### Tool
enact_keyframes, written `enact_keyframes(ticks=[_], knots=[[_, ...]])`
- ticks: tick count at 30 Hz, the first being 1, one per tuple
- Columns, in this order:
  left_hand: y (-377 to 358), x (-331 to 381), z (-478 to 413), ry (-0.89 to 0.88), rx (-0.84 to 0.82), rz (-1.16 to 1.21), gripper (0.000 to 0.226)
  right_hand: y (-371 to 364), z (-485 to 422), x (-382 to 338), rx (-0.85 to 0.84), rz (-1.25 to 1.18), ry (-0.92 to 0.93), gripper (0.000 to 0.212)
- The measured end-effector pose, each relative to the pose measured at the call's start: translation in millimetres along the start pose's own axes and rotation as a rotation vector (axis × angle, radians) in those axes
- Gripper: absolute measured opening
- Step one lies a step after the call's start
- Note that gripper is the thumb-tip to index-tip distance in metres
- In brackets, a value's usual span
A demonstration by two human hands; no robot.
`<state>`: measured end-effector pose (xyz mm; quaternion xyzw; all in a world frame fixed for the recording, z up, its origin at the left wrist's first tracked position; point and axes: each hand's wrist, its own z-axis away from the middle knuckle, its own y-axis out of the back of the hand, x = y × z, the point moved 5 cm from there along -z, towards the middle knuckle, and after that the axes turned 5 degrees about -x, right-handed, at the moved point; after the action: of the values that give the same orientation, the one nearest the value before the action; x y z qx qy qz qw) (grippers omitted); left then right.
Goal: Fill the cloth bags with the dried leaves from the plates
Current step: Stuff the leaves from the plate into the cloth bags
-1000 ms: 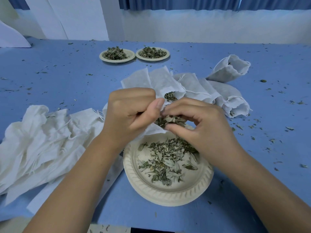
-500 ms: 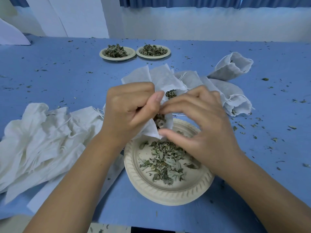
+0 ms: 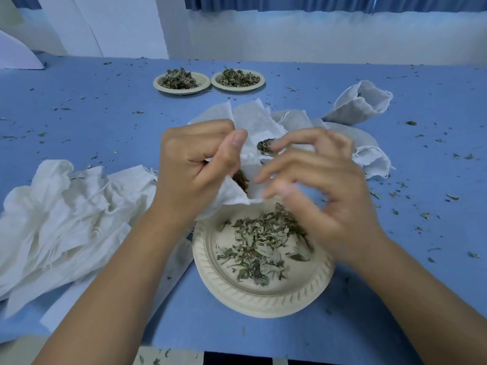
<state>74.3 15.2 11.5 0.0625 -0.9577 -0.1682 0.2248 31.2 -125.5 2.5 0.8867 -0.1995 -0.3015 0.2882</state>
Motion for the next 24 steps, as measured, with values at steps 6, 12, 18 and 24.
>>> enact_keyframes(ticks=[6,12,18,24], knots=[[24.4,-12.4,4.8,0.089,0.321,-0.117,0.046,-10.8,3.9,36.4,-0.624,0.021,-0.363,0.031],[19.9,-10.0,4.8,-0.009,0.202,-0.200,0.053,-36.3,9.1,27.3,-0.751,-0.070,-0.285,0.029],[0.7,-3.8,3.0,-0.079,-0.065,-0.349,0.053,-25.9,4.3,29.5,-0.611,-0.104,-0.289,0.011],[-11.7,-0.9,-0.9,-0.162,-0.229,-0.315,0.051,13.2,-2.5,38.6,-0.299,-0.455,-0.311,0.010]])
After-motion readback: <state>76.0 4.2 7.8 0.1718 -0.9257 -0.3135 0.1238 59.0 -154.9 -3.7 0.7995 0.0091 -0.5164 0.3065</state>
